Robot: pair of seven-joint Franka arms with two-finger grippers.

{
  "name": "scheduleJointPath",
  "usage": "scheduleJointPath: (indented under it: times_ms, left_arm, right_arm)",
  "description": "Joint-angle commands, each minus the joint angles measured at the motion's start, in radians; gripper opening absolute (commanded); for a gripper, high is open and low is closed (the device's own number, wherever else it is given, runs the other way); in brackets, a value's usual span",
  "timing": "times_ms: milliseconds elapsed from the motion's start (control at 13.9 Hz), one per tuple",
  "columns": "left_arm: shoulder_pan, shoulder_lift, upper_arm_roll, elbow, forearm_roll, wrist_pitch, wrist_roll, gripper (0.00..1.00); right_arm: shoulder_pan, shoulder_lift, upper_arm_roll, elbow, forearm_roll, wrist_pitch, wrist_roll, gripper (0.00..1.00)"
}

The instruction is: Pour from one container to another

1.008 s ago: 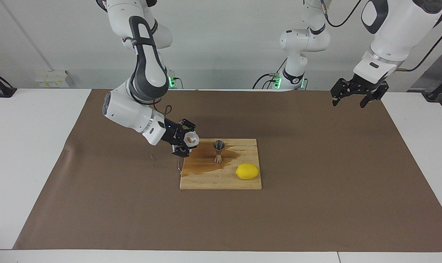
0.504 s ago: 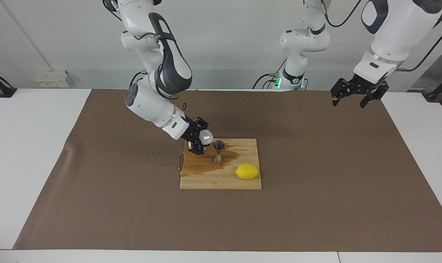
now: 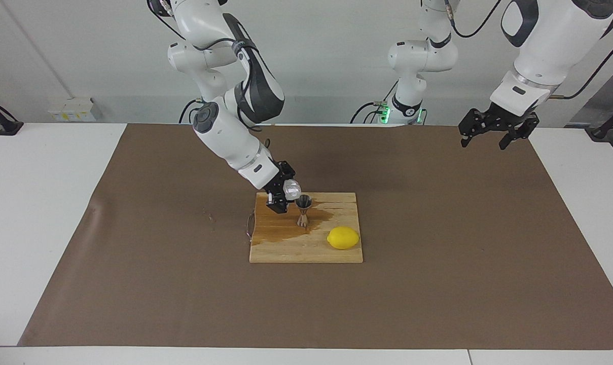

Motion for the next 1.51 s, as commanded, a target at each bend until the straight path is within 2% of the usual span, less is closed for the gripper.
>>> scheduleJointPath:
  times_ms: [0, 432, 1440]
  left_arm:
    - [0.007, -0.026, -0.003, -0.027, 0.016, -0.001, 0.001, 1.00]
    - [0.007, -0.026, -0.003, -0.027, 0.016, -0.001, 0.001, 1.00]
    - [0.007, -0.026, -0.003, -0.027, 0.014, -0.001, 0.001, 1.00]
  right_arm:
    - [0.010, 0.003, 0.000, 0.018, -0.076, 0.002, 0.058, 0.00]
    - [0.036, 0.006, 0.000, 0.039, -0.220, 0.004, 0.156, 0.00]
    - [0.051, 0.006, 0.000, 0.024, -0.297, 0.007, 0.164, 0.00]
